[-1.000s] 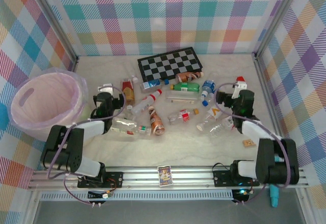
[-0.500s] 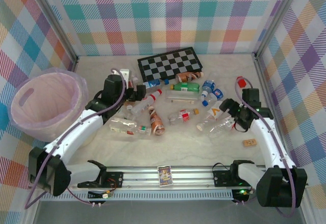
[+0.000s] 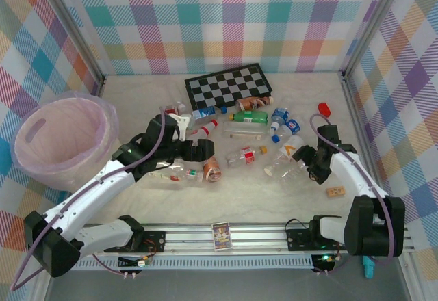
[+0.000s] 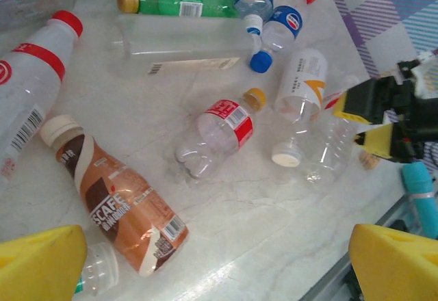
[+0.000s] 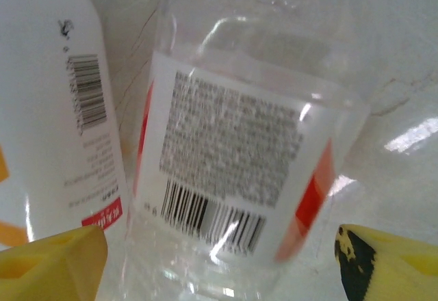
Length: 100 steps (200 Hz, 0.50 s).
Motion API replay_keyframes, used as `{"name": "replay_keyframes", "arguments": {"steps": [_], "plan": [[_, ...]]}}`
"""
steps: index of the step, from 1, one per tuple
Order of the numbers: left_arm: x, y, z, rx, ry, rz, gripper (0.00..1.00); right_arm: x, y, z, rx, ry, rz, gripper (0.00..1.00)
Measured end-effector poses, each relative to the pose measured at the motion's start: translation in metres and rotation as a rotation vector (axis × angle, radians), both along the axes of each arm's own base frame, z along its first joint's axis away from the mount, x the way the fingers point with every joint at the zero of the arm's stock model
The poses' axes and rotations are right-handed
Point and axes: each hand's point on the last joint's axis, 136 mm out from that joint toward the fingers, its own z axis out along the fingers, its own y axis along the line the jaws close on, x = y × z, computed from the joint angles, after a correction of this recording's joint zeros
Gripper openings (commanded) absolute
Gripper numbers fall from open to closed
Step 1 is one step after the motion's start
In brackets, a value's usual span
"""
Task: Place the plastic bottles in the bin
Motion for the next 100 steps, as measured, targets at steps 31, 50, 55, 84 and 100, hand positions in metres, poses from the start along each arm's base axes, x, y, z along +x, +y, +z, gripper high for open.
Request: {"name": "replay_keyframes", "arguments": {"steps": [31,50,55,84,100], "plan": [[-0.005,-0.005,0.001,-0.026,0.02,-0.018,0.97,0.006,-0.002,-0.013,-0.004,0.006,-0.022,0.78],[-0.006,-0.009,0.003,-0.04,0.024,-0.03,0.97,0.007,-0.003,-0.015,-0.004,-0.003,-0.029,0.65],[-0.006,-0.01,0.004,-0.046,0.021,-0.034,0.97,0.008,-0.003,-0.014,-0.002,-0.008,-0.032,0.62],[-0.004,-0.017,0.008,-0.076,0.024,-0.044,0.97,0.008,-0.007,0.0,-0.025,-0.059,-0.036,0.57],[-0.002,-0.022,0.008,-0.091,0.029,-0.053,1.0,0.004,-0.007,0.012,-0.03,-0.092,-0.024,0.56]]}}
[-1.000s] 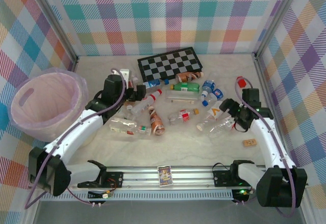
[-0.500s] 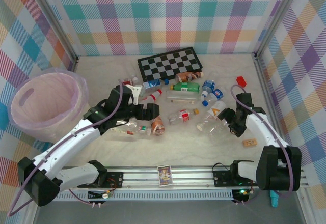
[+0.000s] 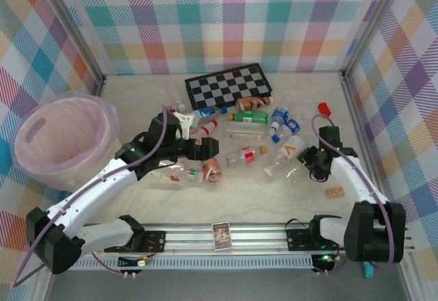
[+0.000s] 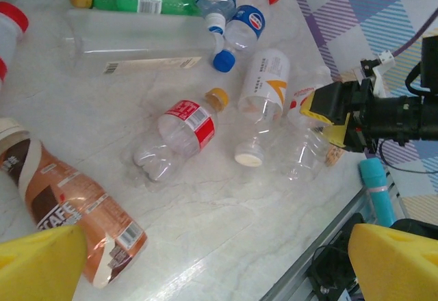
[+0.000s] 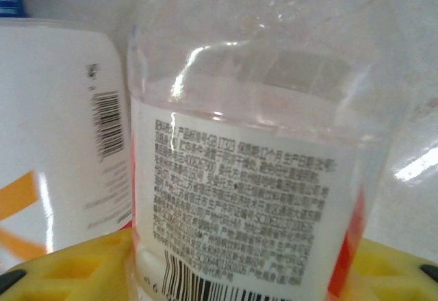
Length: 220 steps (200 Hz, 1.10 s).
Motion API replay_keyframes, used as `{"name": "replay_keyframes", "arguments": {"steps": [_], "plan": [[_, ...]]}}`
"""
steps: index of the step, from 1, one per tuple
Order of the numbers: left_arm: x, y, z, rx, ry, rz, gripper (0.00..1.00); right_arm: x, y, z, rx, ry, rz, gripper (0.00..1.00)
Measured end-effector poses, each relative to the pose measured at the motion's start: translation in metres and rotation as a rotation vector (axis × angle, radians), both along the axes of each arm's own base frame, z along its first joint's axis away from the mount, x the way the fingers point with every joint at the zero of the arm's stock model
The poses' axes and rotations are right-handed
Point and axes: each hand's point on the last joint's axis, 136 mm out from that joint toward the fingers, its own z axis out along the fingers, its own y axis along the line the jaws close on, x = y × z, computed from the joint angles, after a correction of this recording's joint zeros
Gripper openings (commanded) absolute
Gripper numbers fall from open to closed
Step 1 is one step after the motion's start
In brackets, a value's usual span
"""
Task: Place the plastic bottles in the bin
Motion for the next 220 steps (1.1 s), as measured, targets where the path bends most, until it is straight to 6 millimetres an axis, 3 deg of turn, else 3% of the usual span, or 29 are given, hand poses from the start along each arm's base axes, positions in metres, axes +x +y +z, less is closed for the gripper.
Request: {"name": "replay_keyframes", "arguments": {"steps": [40,77,93,124,160,220], "plan": [[-0.002,-0.029,0.007,-0.09,0.002,-0.092,1.0,-0.005,0.022,0.048,0.042,-0.14,0.113,0.56],[-0.014,-0.067,0.008,-0.146,0.013,-0.217,1.0,0.006,0.093,0.12,0.12,-0.346,0.414,0.56],[-0.017,-0.082,0.005,-0.15,0.021,-0.257,1.0,0.005,0.12,0.142,0.197,-0.412,0.503,0.56],[-0.02,-0.105,0.002,-0.152,0.024,-0.304,1.0,0.005,0.152,0.154,0.305,-0.433,0.589,0.55],[-0.021,-0.118,-0.006,-0.142,0.029,-0.319,1.0,0.008,0.183,0.161,0.407,-0.429,0.661,0.55],[-0.016,-0.127,0.0,-0.166,0.013,-0.316,0.71,0.013,0.201,0.171,0.485,-0.455,0.684,0.55]]}}
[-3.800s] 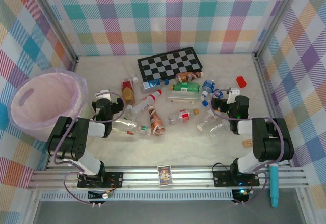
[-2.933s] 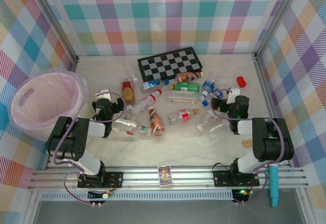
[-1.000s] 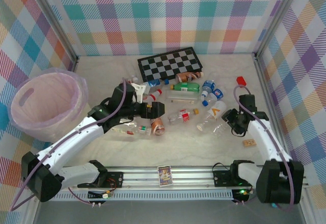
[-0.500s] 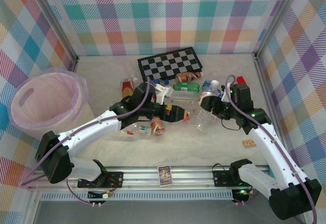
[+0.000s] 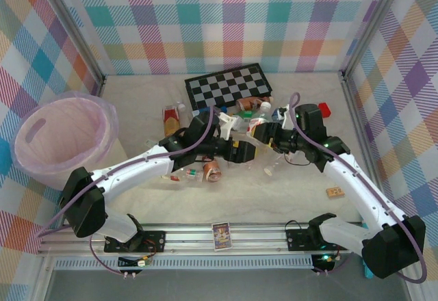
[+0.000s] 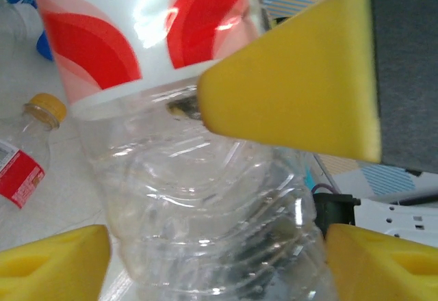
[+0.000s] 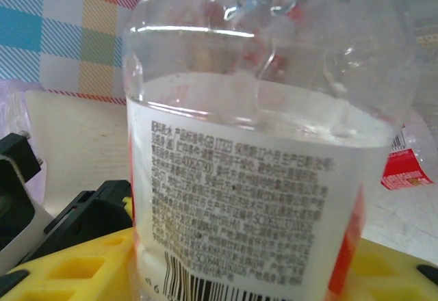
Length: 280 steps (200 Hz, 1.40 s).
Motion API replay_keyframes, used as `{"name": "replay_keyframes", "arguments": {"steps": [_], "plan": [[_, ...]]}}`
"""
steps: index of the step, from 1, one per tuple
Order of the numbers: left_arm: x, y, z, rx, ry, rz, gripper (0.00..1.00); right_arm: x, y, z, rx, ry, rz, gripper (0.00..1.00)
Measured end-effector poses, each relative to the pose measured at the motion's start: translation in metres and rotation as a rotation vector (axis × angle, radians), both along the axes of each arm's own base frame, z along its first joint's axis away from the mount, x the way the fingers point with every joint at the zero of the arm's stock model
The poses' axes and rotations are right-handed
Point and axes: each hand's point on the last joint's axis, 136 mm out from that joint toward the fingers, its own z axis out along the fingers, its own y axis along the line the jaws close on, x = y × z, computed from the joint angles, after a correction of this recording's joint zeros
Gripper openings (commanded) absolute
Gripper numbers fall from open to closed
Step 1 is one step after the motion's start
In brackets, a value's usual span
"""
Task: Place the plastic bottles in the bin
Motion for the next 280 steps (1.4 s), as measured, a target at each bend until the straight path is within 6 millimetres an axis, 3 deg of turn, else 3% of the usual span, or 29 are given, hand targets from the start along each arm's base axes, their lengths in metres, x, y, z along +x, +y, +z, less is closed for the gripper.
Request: {"name": "replay_keyframes", "arguments": {"steps": [35,58,96,123,151,165,185,209,235,262,280], "plan": [[0.001,-0.001,0.002,-0.011,0.012,0.01,0.56,0.004,0.002,0.0,0.006,-0.005,-0.001,0.56],[0.003,-0.001,0.001,-0.008,0.015,0.024,0.52,0.005,0.003,0.0,0.006,-0.006,-0.001,0.64],[0.006,0.001,-0.001,0.006,0.01,0.042,0.52,0.006,0.004,0.001,0.001,-0.001,0.002,1.0],[0.015,0.01,-0.005,0.052,0.008,0.082,0.52,0.014,-0.004,0.022,-0.04,-0.029,-0.026,0.99],[0.029,0.032,0.006,0.124,-0.012,0.148,0.51,0.03,-0.032,0.048,-0.101,-0.079,-0.126,0.99],[0.041,0.055,0.03,0.15,-0.046,0.211,0.49,0.035,-0.045,0.047,-0.138,-0.08,-0.164,0.99],[0.055,0.096,0.074,0.159,-0.101,0.317,0.47,0.037,-0.051,0.026,-0.194,-0.025,-0.169,0.99],[0.065,0.163,0.133,0.188,-0.193,0.494,0.48,0.041,-0.049,-0.008,-0.242,0.057,-0.138,0.99],[0.059,0.243,0.183,0.306,-0.319,0.727,0.47,0.039,-0.047,-0.049,-0.283,0.163,-0.105,0.99],[0.036,0.324,0.206,0.419,-0.39,0.975,0.41,0.039,-0.044,-0.072,-0.295,0.227,-0.073,0.99],[0.021,0.363,0.208,0.5,-0.396,1.106,0.39,0.038,-0.041,-0.079,-0.291,0.248,-0.056,0.99]]}}
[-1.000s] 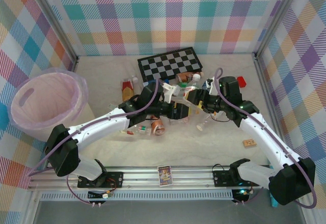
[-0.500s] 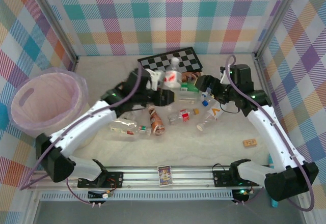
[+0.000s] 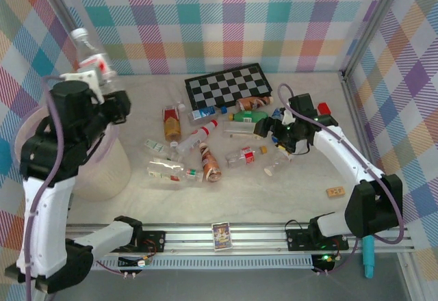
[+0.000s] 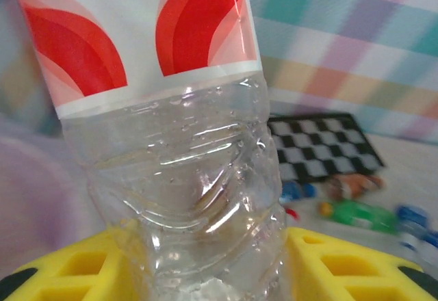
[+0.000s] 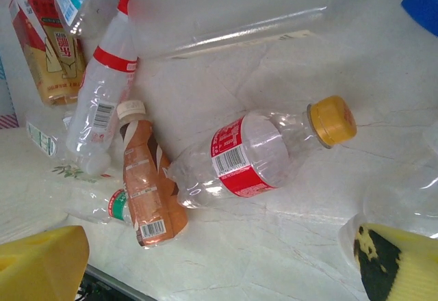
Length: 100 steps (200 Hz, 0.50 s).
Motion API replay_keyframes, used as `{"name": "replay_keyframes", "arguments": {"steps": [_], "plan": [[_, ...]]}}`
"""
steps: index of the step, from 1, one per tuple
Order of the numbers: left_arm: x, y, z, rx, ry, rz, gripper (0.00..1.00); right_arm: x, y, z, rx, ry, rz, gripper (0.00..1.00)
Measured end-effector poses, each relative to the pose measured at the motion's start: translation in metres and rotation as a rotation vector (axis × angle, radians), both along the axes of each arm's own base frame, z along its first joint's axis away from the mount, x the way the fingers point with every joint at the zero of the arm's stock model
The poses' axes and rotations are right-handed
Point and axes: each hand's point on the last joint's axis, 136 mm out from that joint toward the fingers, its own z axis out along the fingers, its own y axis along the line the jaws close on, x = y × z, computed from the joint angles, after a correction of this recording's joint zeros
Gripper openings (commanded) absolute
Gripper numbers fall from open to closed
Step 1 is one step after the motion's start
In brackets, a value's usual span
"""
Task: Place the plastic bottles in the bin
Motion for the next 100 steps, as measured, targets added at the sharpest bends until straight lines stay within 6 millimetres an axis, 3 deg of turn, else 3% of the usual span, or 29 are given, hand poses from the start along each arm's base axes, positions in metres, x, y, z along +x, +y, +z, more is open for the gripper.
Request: {"name": "replay_keyframes", "arguments": {"steps": [29,65,100], "plan": [[-0.018,0.048,-0.003,0.08,0.028,0.192,0.34,-0.001,0.002,-0.003,0.006,0.008,0.021,0.99],[-0.022,0.102,-0.021,0.117,0.129,0.397,0.32,-0.002,0.004,-0.002,0.015,0.006,0.035,0.99],[-0.021,0.143,-0.072,0.029,0.282,0.503,0.32,-0.003,0.006,-0.001,0.023,0.008,0.04,0.99]]}}
